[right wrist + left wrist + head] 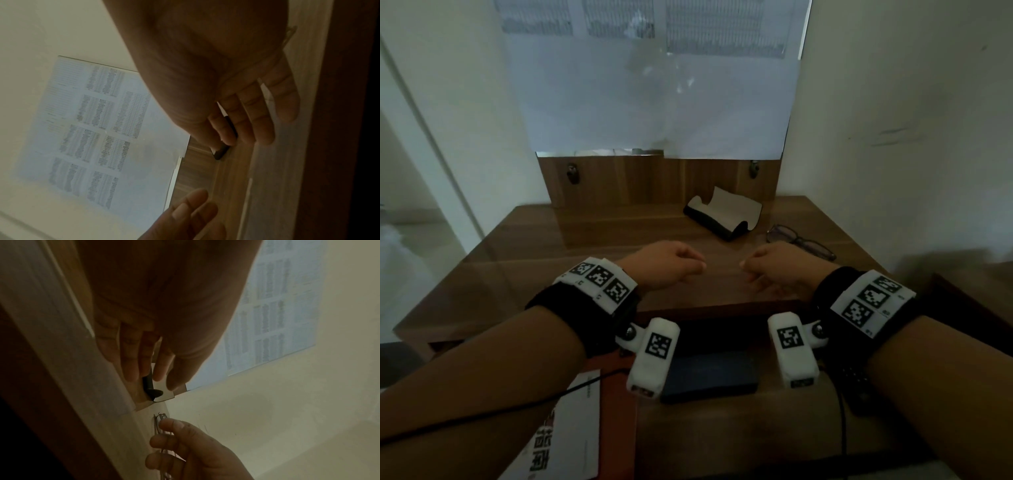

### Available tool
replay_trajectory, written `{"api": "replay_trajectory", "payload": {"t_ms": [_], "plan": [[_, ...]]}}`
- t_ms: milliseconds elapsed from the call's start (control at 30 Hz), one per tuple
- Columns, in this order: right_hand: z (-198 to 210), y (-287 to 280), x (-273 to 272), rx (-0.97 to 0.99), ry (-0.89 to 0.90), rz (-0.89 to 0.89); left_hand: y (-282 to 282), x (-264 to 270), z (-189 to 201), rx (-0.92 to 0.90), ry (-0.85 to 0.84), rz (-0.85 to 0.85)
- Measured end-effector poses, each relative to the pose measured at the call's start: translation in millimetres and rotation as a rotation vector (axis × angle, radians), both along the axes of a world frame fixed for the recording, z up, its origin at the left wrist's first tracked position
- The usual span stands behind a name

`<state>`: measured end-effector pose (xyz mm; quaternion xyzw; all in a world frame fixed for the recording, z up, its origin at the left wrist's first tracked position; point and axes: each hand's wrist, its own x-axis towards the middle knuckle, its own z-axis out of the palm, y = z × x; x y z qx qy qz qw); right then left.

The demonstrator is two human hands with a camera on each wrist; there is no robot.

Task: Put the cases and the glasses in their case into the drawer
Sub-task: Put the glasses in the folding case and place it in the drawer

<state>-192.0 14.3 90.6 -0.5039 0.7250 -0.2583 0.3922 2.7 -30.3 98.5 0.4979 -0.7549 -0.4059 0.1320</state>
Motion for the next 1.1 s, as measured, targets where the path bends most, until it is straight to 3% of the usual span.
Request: {"api": "replay_trajectory", "payload": {"t_ms": [333, 600, 1100], "plan": [[6, -65, -13, -0.174, -0.122, -0.221, -56, -27, -14, 0.157, 0.309, 0.183], [-13, -113, -9, -0.180, -0.288, -0.393, -92, -52, -27, 0.305, 0.627, 0.356], [-34, -154, -18, -0.071, -0.310, -0.464, -108, -56, -49, 0.484, 0.763, 0.389]]}}
